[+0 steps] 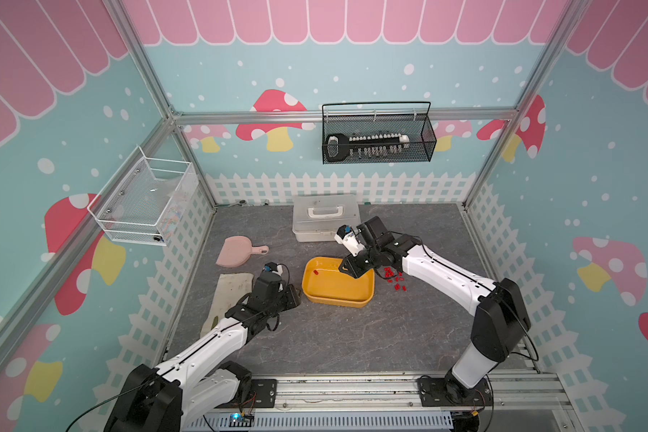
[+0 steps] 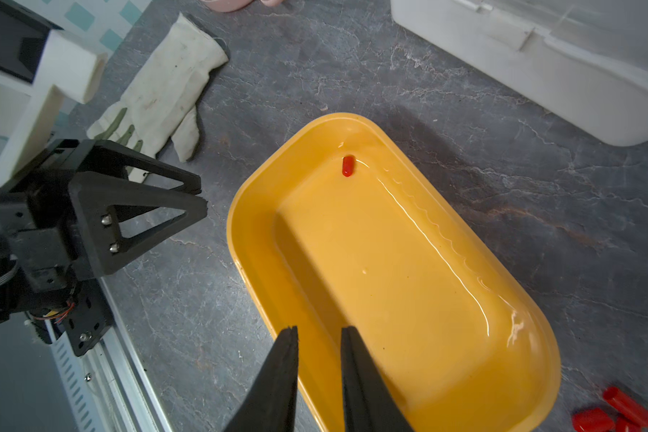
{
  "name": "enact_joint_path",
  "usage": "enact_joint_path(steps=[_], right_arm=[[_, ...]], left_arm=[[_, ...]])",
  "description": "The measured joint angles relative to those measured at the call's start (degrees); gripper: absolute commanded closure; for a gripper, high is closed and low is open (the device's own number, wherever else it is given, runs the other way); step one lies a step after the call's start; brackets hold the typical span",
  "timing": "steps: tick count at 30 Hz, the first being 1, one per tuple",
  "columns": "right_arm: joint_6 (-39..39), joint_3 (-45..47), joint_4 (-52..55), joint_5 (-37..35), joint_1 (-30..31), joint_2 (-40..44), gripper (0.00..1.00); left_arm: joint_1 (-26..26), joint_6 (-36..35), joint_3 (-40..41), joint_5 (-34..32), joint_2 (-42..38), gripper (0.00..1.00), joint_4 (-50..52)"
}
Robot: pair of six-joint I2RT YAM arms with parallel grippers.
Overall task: Take the screw protection sleeves out of the storage box
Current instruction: Pick up the screw protection sleeve from the storage box.
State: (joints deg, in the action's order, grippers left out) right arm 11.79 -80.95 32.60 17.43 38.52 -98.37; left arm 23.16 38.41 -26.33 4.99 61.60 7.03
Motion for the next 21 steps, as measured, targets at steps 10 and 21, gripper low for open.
enact_joint_path(steps=[10, 21], right_arm=[[0.5, -13.6, 1.5, -6.2, 5.1, -16.2, 0.73], [0.3, -23.4, 5.6, -11.1, 5.8, -26.5, 0.72]], left_arm=[[-3.7, 2.0, 0.0, 3.2, 7.9, 0.54, -9.1], [-5.4, 1.2, -3.9, 4.9, 13.3, 0.54, -11.8]])
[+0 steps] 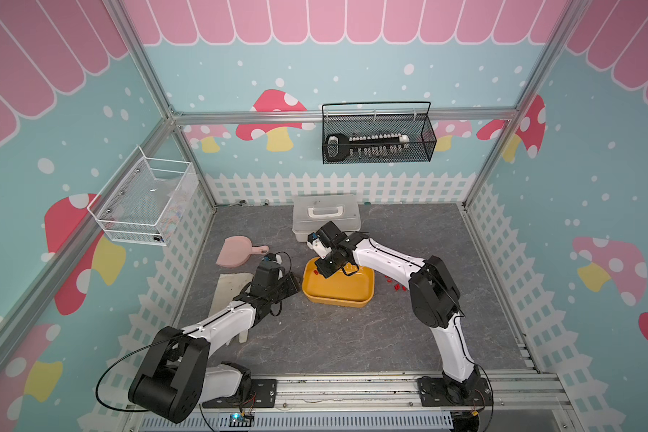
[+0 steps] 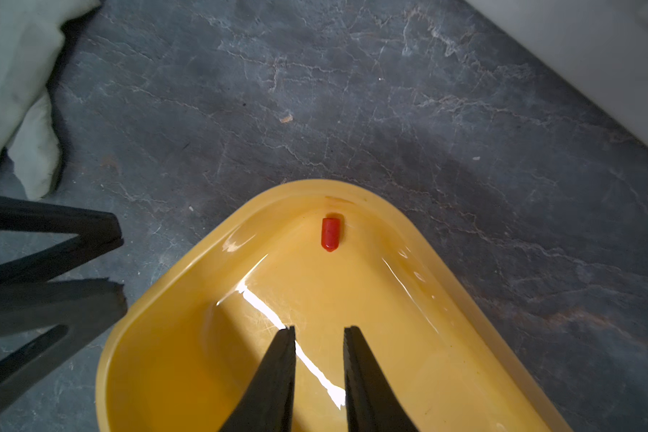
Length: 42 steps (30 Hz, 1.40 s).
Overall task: Take the screw protection sleeves out of the storage box
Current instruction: Pick up the screw protection sleeve from the storage box.
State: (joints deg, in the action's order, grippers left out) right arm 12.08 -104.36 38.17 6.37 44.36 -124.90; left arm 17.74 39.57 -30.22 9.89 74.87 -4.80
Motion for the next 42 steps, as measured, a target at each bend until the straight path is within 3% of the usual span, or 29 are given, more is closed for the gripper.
enact_joint_path(steps=[25, 42], right_arm=[[0.0, -10.6, 2.5, -2.1, 0.8, -10.5, 0.68], [0.0, -12.6, 2.3, -3.4, 1.0, -13.7, 0.76]], left_arm=[[-0.5, -2.9, -3.8, 1.7, 4.0, 0.54, -0.6], [-0.5, -4.3, -4.7, 1.7, 1.3, 0.54, 3.1]])
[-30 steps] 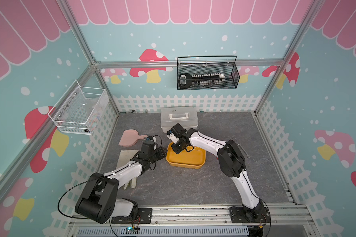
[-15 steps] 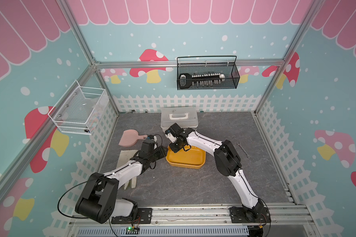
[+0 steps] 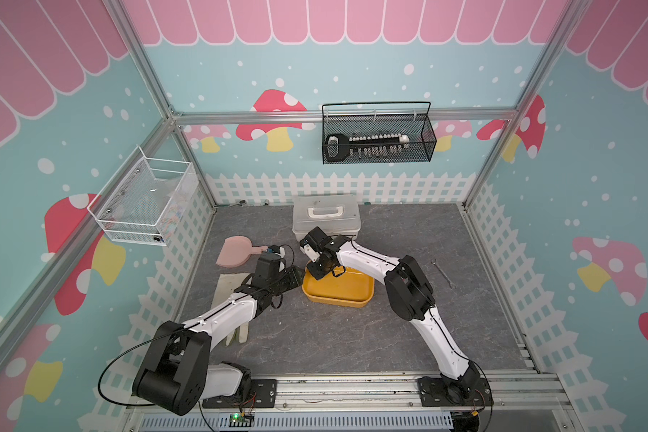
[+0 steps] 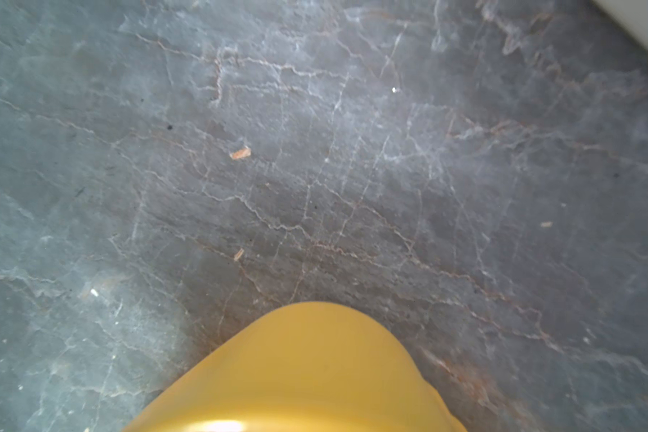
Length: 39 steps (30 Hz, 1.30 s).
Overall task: Take the screw protection sleeves out of the storage box
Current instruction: Pick up the screw protection sleeve from the storage box.
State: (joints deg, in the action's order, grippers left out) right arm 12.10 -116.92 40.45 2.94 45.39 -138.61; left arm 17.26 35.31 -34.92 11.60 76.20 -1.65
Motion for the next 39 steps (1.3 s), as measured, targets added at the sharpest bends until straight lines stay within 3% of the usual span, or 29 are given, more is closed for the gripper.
enact_joint_path(steps=[17, 27, 39], right_arm=[[0.0, 1.5, 0.1, -0.4, 0.0, 1.9, 0.83], [0.2, 8.2, -0.1, -1.3, 0.0, 14.4, 0.85], [0.6, 22.5, -0.2, -4.1, -0.7, 29.9, 0.84]], left_arm=[[0.0, 0.5, 3.5, -0.2, -7.4, 0.54, 1.0], [0.1, 2.2, 8.9, -0.4, -14.3, 0.53, 3.0], [2.6, 5.0, 13.3, -0.9, -19.6, 0.53, 3.6]])
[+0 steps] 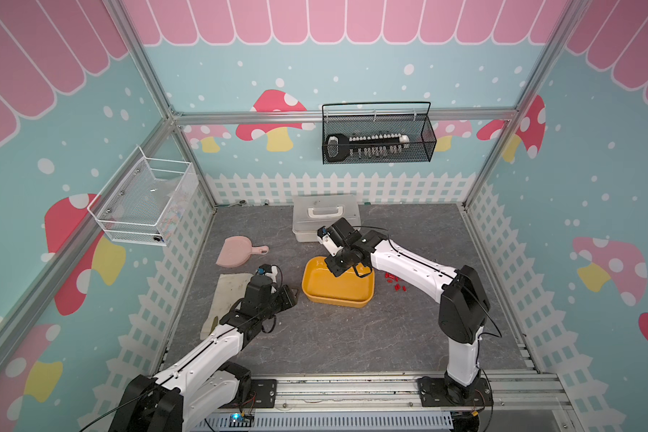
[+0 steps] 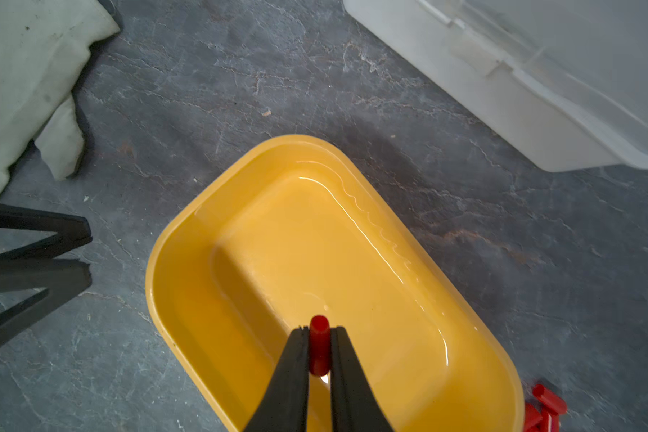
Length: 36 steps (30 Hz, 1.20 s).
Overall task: Take the screw protection sleeves out of the storage box
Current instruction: Pick up the screw protection sleeve from the storage box, then place the screw protection sleeve at the center of the board.
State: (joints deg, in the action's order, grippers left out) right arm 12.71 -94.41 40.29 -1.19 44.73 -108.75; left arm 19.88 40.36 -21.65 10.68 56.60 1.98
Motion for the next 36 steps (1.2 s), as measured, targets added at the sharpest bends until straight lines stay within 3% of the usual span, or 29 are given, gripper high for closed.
enact_joint_path(steps=[9, 22, 36], right_arm=[[0.0, 7.0, 0.0, -1.4, -3.9, 9.8, 0.84], [-0.3, 21.6, -0.6, -0.2, -14.7, 20.9, 0.85], [-1.1, 28.6, -3.1, 2.2, -20.1, 22.7, 0.85]], left_arm=[[1.1, 2.4, 1.3, -0.3, -3.8, 0.53, 1.0], [2.4, 2.8, 1.3, -0.2, -4.6, 0.53, 3.5], [6.1, 3.0, -1.0, -0.6, -4.4, 0.53, 5.5]])
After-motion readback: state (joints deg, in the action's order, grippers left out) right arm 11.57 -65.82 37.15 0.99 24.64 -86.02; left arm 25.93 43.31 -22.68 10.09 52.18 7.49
